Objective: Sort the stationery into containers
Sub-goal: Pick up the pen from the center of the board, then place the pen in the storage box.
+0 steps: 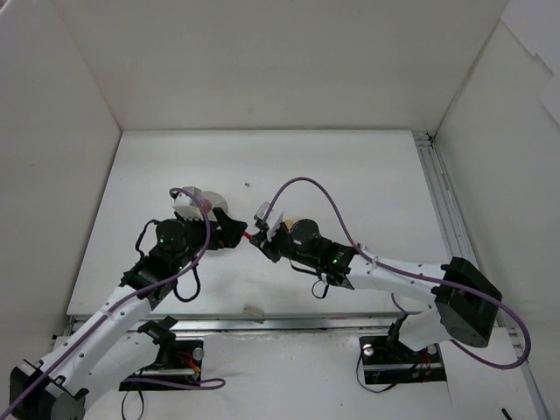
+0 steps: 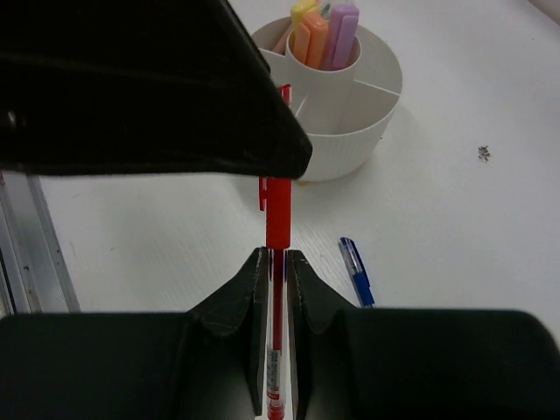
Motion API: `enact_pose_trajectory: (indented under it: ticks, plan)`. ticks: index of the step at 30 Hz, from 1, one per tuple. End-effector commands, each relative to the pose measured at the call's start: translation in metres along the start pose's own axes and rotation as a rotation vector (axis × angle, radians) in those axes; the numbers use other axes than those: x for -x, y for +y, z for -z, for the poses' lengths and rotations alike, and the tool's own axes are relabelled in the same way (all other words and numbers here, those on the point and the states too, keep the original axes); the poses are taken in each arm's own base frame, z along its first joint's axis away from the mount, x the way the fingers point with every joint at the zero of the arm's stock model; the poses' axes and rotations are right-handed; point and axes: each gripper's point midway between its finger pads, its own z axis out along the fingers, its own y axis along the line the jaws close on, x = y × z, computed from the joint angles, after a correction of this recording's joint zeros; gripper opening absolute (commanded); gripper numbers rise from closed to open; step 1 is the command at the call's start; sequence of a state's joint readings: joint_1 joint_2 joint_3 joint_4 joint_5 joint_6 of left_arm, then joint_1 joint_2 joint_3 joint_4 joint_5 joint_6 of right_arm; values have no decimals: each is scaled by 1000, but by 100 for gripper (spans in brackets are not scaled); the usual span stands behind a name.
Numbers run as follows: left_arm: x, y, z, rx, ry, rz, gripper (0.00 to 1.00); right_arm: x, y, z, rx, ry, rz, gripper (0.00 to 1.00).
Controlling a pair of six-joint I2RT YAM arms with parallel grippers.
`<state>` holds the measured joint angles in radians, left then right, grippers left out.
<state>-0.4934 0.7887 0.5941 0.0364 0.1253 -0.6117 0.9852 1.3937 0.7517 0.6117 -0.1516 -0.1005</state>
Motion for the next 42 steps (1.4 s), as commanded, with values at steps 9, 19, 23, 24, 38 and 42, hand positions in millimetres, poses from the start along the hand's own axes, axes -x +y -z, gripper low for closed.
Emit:
enact_pose_trajectory:
  ticks: [9,19,23,24,38,42]
  plan:
    - [43,-26,-23,6,-162,-5,60,77,-1,-8,-78,-227,-75,0]
    - [58,-34,-13,-8,-211,-67,0,84,-5,-4,-106,-244,-58,40]
    - [69,-6,6,132,-274,-108,0,81,-23,11,-206,-248,-62,98]
    - [74,8,11,210,-305,-115,0,79,-27,14,-229,-247,-65,98]
    - [113,99,31,530,-529,-225,0,46,-92,81,-667,-285,-293,98]
    - [119,114,17,521,-543,-211,0,45,-100,94,-720,-290,-280,98]
